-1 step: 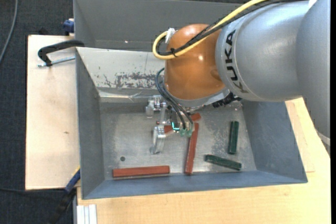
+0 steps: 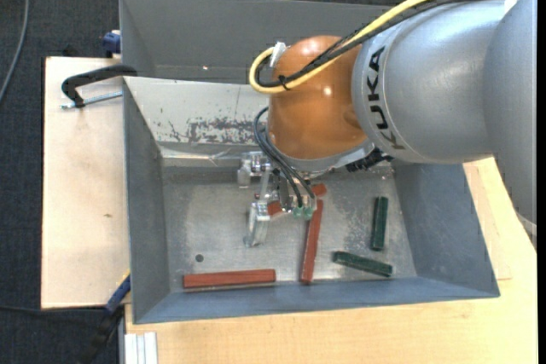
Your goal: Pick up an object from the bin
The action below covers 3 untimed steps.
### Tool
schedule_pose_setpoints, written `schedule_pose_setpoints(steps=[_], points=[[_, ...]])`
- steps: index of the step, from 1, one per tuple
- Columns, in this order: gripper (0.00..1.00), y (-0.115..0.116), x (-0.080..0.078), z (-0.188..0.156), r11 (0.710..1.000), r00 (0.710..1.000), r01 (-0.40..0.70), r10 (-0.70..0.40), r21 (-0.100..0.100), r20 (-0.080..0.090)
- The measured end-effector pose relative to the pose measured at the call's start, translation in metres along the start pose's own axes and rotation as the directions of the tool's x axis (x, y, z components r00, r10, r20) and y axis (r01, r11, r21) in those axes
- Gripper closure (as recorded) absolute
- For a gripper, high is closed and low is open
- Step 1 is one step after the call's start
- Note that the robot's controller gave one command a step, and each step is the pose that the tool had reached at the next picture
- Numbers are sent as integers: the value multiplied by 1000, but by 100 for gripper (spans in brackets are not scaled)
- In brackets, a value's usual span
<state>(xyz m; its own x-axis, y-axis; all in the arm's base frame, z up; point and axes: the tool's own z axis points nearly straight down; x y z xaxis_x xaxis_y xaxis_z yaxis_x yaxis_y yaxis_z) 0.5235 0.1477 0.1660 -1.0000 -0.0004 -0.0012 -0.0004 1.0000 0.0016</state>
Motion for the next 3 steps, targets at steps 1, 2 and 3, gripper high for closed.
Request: schedule_pose_setpoints(steps=[1,2,3], points=[[0,-33,-30,22,992,992,129,-129,-3,7],[0,-63,-39,33,997,997,82,-82,1,1],[0,-77,-51,35,931,931,365,-365,1,5]])
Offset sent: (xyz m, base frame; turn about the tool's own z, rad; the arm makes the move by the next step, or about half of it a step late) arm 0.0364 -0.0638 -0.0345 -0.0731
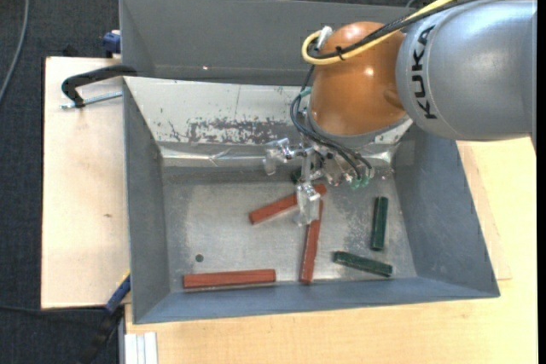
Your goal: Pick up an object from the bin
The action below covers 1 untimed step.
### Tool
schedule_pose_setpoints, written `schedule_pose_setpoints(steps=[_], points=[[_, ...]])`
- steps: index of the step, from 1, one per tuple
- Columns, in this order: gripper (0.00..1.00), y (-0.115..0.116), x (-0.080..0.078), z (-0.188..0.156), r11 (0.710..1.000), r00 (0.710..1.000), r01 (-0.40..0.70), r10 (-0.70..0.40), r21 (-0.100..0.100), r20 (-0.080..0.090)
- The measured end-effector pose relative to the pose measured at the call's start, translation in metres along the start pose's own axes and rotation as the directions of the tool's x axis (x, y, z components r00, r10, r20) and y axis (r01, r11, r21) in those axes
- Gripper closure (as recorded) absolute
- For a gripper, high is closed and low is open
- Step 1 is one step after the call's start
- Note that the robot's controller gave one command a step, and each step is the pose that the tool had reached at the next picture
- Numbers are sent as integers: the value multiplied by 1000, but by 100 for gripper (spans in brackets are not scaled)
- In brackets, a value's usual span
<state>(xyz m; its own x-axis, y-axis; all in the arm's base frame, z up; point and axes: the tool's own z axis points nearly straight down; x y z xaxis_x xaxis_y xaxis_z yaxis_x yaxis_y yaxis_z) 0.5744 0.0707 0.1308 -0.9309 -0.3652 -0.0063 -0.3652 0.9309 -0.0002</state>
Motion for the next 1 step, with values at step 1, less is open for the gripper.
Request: schedule_pose_setpoints(steps=[1], points=[[0,-8,6,63,995,995,-104,104,-1,-9]])
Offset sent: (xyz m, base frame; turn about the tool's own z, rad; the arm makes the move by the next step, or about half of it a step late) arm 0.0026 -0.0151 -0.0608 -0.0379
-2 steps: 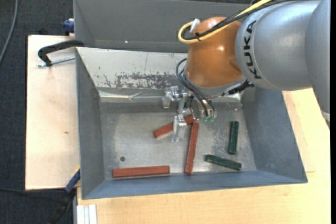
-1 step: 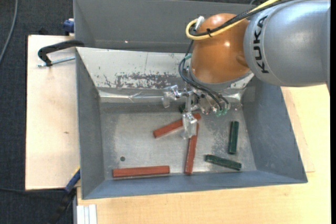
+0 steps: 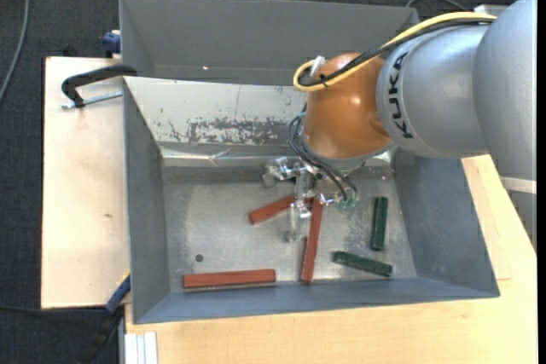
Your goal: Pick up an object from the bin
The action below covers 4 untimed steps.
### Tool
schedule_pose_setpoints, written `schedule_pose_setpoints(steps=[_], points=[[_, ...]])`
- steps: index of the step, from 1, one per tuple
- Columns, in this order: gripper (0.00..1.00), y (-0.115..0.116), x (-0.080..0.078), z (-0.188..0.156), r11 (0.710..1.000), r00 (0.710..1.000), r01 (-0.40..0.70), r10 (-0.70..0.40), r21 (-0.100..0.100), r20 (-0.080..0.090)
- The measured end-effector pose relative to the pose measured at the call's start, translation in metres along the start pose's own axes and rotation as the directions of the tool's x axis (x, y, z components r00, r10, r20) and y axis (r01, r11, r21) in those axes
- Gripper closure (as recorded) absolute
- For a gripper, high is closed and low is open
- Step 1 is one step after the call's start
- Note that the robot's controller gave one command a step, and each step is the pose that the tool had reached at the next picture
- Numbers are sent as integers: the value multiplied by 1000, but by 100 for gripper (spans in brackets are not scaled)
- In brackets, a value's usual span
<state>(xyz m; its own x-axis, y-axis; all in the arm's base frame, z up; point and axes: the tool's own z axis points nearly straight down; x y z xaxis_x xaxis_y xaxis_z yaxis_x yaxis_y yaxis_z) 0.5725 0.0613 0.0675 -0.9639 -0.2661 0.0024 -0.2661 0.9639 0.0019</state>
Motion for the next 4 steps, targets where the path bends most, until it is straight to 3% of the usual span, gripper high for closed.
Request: schedule_pose_setpoints(steps=[1,4], points=[[100,-6,-4,-4,990,990,140,-140,2,7],[100,-5,-3,-23,990,990,140,-140,0,1]])
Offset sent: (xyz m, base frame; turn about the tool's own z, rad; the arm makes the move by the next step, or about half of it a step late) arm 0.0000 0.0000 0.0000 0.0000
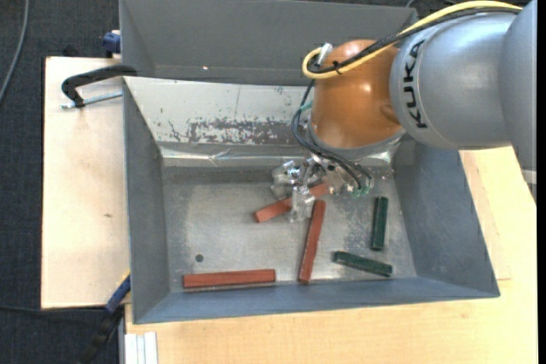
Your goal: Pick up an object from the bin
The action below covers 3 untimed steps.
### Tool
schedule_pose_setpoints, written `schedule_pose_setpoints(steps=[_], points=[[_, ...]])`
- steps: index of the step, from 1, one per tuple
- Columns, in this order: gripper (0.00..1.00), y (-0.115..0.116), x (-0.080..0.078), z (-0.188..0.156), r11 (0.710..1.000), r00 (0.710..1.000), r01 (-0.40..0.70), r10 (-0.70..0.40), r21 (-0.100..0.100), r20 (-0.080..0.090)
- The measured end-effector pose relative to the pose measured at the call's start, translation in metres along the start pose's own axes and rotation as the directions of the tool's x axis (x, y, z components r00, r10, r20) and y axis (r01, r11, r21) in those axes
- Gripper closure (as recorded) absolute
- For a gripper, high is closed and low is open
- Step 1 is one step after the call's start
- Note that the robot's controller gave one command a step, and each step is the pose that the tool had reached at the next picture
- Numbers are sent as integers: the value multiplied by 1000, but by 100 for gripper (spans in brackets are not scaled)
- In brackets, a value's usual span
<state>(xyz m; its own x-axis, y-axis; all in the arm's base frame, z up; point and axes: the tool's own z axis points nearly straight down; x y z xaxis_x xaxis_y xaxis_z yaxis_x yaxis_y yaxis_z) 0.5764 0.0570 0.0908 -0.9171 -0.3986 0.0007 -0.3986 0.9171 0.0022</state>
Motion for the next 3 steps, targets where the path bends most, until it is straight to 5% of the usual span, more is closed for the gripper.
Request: schedule_pose_setpoints(steps=[3], points=[[100,0,-2,-25,1000,1000,0,0,2,3]])
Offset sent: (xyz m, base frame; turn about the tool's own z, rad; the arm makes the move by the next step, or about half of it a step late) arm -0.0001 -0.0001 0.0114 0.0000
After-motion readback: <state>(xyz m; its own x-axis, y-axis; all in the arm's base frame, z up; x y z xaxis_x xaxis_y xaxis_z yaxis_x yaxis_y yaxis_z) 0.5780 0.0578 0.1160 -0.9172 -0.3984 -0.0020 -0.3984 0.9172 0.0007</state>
